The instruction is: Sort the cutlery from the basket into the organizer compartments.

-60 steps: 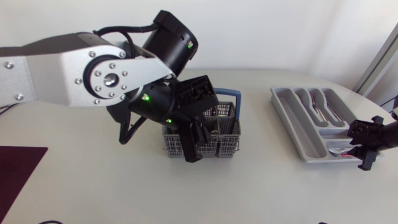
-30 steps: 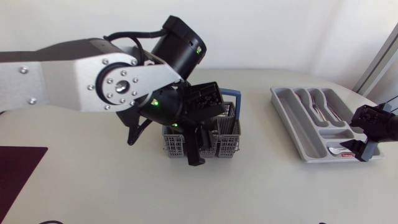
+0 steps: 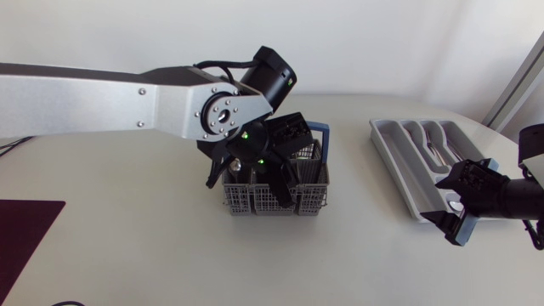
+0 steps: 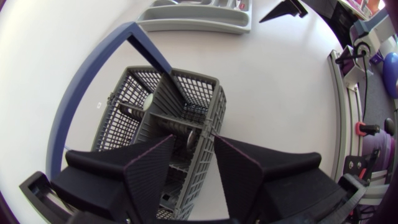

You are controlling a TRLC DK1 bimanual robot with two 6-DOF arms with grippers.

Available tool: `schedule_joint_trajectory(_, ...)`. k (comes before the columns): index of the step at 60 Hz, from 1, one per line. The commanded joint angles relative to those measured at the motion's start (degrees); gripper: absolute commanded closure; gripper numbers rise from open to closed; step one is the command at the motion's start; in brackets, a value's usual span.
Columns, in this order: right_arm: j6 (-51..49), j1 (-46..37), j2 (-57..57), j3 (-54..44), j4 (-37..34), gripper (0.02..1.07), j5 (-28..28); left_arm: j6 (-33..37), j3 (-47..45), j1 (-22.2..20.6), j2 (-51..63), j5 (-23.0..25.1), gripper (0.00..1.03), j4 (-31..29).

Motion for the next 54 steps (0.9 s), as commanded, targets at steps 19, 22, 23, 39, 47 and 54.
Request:
schedule_joint_trajectory(19, 7.54, 7.69, -9.23, -6.83, -2.45, 0.12, -0.47, -3.32, 3.11, 1.76, 4.24, -0.38, 0.66, 0.88)
schedule_joint_trajectory(22, 7.89, 8.22, -10.02, -7.18, -2.72, 0.12, -0.47, -3.32, 3.28, 1.85, 4.24, -0.38, 0.66, 0.88)
schedule_joint_trajectory(23, 7.98, 8.39, -10.28, -7.36, -2.8, 0.12, -0.39, -3.32, 3.37, 1.93, 4.32, -0.38, 0.66, 0.88)
schedule_joint_trajectory(39, 8.24, 9.1, -11.95, -7.98, -3.95, 0.12, -0.3, -3.15, 3.28, 2.02, 4.76, -0.38, 0.68, 0.88)
schedule_joint_trajectory(47, 8.24, 9.1, -12.3, -7.98, -4.12, 0.12, -0.3, -2.79, 3.28, 1.93, 4.76, -0.03, 0.7, 0.88)
schedule_joint_trajectory(54, 8.24, 9.18, -12.48, -8.15, -4.21, 0.12, -0.21, -2.79, 3.55, 1.93, 4.76, 0.41, 0.7, 0.88)
